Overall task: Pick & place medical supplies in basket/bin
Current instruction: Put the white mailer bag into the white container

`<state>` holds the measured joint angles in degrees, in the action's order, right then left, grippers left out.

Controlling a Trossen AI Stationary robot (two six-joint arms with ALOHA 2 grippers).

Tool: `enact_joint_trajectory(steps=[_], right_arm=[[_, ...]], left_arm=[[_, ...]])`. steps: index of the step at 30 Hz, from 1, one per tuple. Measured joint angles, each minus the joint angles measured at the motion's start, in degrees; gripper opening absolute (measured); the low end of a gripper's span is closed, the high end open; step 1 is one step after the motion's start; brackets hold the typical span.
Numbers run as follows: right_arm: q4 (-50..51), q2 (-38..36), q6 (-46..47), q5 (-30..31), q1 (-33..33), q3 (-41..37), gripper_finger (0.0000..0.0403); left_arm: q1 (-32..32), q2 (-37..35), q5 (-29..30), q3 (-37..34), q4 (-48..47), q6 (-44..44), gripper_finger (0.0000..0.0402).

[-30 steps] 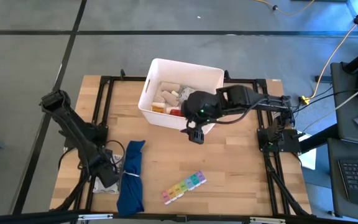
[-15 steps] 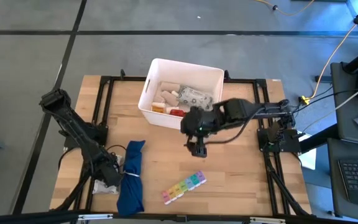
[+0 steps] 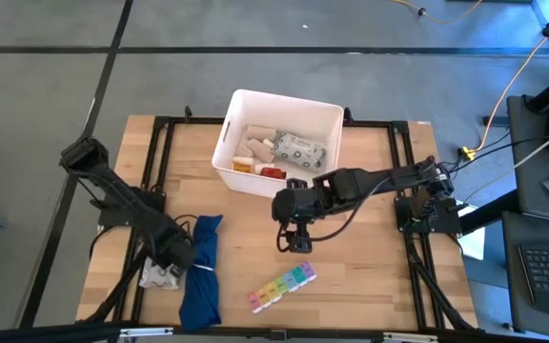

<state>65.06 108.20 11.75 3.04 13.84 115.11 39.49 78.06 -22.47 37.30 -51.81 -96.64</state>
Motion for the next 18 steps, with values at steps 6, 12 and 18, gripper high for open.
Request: enact_joint_trajectory(steps=[6, 12, 18], right_arm=[[0.02, 0.00, 0.22, -0.09, 0.03, 0.00, 0.0319], [0.08, -0.02, 1.40, -0.10, 0.02, 0.00, 0.0319], [0.13, -0.02, 1.49, -0.10, 0.01, 0.00, 0.0319]], left_arm=[[-6.18, 0.09, 1.81, -0.13, -2.23, 8.48, 0.0018], [-13.61, 0.11, 5.68, -0.11, -8.15, 8.54, 0.0004], [-21.75, 0.15, 9.56, -0.13, -10.27, 13.65, 0.0003]])
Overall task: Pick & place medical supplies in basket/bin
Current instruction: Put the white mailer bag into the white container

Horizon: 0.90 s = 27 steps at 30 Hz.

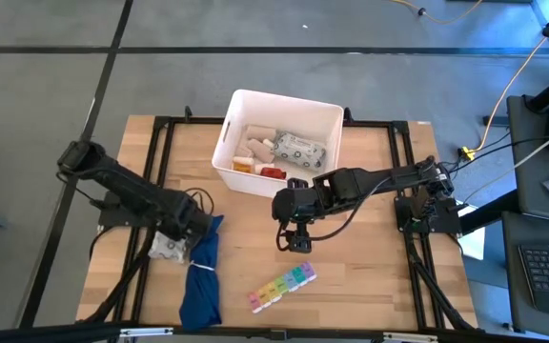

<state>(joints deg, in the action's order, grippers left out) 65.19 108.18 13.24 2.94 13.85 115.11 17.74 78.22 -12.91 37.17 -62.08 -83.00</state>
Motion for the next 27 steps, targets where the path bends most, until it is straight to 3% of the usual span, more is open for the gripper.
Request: enact_joint_trajectory(steps=[6, 9, 13, 15, 17, 21, 27], right_arm=[[0.00, -0.02, 0.18, 0.00, 0.00, 0.00, 0.0319], [0.00, -0.02, 0.20, 0.00, 0.00, 0.00, 0.0319], [-0.14, -0.02, 0.21, 0.00, 0.00, 0.00, 0.0319], [-0.28, -0.02, 0.27, 0.00, 0.00, 0.01, 0.0319], [-0.41, -0.04, 1.47, -0.01, 0.00, 0.02, 0.0319], [-0.60, -0.07, 4.86, -0.06, 0.02, 0.02, 0.0319], [-2.11, -0.17, 15.35, 0.28, 0.74, -2.27, 0.0319]], left_arm=[[-6.91, 0.00, 1.25, 0.02, -0.05, 13.46, 0.0003], [-8.85, -0.02, 4.59, 0.62, -0.20, 19.50, 0.0003], [-10.41, 0.01, 17.67, 2.68, 1.13, 29.09, 0.0002], [-10.55, 0.23, 26.53, 3.83, 5.47, 36.34, 0.0003], [-10.56, 0.33, 31.04, 4.33, 11.34, 44.40, 0.0002], [-11.35, 1.87, 28.69, 4.68, 25.33, 56.03, 0.0002], [-10.68, 7.77, 26.63, 5.18, 34.91, 66.32, 0.0003]])
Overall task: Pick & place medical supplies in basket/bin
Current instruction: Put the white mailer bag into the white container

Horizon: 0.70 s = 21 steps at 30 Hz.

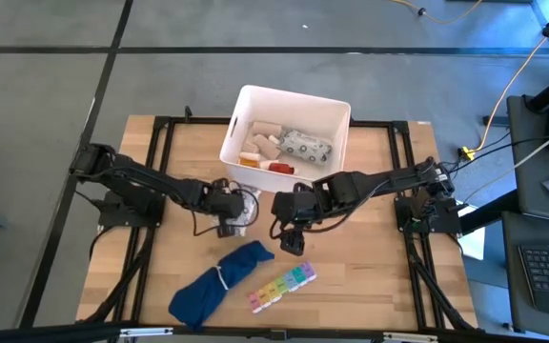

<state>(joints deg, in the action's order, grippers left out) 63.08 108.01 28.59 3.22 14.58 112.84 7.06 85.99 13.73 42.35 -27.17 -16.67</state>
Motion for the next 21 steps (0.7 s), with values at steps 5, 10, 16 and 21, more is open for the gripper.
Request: enact_joint_trajectory(steps=[5, 10, 16, 21], right_arm=[[-5.07, -0.09, 5.29, -0.02, 0.29, -5.92, 0.0319], [-14.67, 0.09, 8.58, -1.67, 0.14, -13.87, 0.0319], [-25.55, 0.09, 14.79, -1.93, -0.96, -21.77, 0.0319], [-36.64, 0.03, 18.86, -1.86, -1.24, -27.30, 0.0319]], left_arm=[[0.35, 2.17, 0.14, -0.01, 6.28, 3.28, 0.0003], [1.17, -1.20, 1.75, 1.41, 4.32, -0.37, 0.0003], [1.23, -7.57, 0.74, 5.27, -5.65, -4.68, 0.0003], [1.90, -11.53, 0.96, 6.20, -12.07, -8.39, 0.0004]])
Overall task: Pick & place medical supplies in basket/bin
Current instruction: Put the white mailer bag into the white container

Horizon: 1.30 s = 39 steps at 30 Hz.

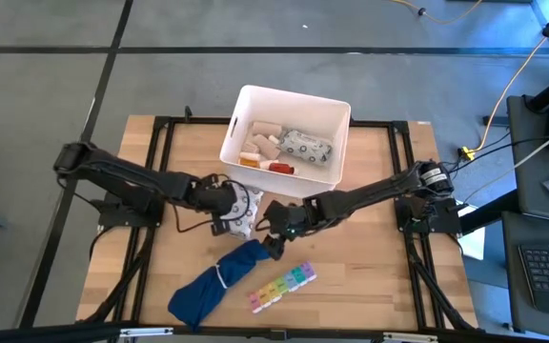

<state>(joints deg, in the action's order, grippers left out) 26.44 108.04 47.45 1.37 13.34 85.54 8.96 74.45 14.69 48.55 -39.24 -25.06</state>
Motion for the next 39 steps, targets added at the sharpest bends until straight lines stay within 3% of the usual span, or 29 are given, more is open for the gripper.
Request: enact_joint_trajectory(steps=[6, 14, 18, 21, 26, 39], right_arm=[[-10.67, -1.83, 6.10, 0.52, -1.02, -7.19, 0.0319], [-32.44, -6.70, 13.79, 1.39, -2.80, -24.08, 0.0319], [-45.69, -6.20, 15.84, 6.34, -2.17, -29.56, 0.0319], [-47.31, -5.63, 18.67, 13.10, -1.59, -31.47, 0.0319], [-46.92, -5.31, 23.27, 19.03, -1.53, -33.55, 0.0319], [-50.39, 0.38, 25.37, 17.84, -2.36, -33.29, 0.0319]], left_arm=[[0.75, -2.99, 0.22, -0.04, -5.32, -4.76, 0.0023], [0.69, -5.02, -4.58, -0.08, -5.95, -10.04, 0.0110], [-0.01, -5.22, -9.40, -1.28, -5.09, -14.30, 0.0150], [-1.28, -5.20, -9.49, -2.76, -0.51, -17.49, 0.0166], [-3.81, -5.20, -11.31, -7.18, 9.63, -20.09, 0.0168], [-7.53, -5.06, -10.21, -19.05, 24.78, -28.18, 0.0116]])
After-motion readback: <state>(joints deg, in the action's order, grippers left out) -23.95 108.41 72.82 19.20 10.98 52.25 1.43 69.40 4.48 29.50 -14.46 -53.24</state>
